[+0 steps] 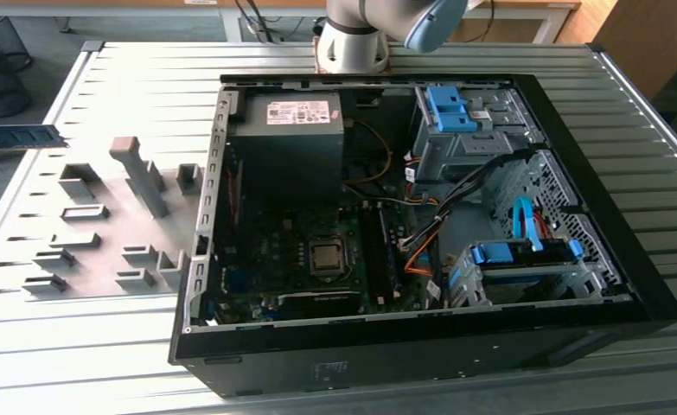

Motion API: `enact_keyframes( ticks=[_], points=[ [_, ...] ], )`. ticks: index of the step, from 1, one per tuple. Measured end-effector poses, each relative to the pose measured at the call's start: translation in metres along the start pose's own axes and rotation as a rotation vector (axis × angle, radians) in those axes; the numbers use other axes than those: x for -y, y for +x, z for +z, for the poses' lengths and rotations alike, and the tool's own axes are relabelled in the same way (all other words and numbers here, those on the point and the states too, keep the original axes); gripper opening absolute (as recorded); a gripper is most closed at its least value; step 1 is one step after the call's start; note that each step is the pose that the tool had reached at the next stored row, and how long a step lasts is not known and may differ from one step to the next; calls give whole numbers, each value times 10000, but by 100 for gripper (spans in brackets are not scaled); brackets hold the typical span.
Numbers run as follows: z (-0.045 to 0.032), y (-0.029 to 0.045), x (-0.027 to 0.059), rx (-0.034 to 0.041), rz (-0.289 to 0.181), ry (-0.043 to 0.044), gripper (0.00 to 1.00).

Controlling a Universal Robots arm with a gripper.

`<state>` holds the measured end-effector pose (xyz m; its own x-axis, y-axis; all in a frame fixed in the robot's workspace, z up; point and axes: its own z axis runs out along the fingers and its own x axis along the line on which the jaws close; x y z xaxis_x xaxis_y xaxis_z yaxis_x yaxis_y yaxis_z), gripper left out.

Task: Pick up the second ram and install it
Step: 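Pick up the second ram and move it above second insertion slot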

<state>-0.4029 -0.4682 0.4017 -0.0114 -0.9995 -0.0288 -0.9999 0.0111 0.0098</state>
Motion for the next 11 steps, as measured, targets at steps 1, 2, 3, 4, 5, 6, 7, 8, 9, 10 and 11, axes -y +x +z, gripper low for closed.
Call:
enact_keyframes(
  ticks=[1, 2, 3, 4, 5, 6, 7, 8, 9, 10, 11],
  points=[
    [0, 0, 0, 0, 0, 0, 14],
    [-3, 0, 0, -1, 0, -1, 14],
    [-4, 0, 0, -1, 0, -1, 14],
    [-5, 0, 0, -1, 0, -1, 14],
    [-5, 0, 0, -1, 0, -1, 14],
    [-6, -1, 1, -2, 1, -2, 14],
    [-7, -2, 5, -3, 2, -4, 14],
    [-7, -1, 11, -3, 1, -3, 14],
    [-6, -1, 17, -1, 1, -2, 14],
    [-6, -1, 25, -2, 0, -2, 14],
    [-6, -1, 32, -1, 1, -2, 14]
  ],
)
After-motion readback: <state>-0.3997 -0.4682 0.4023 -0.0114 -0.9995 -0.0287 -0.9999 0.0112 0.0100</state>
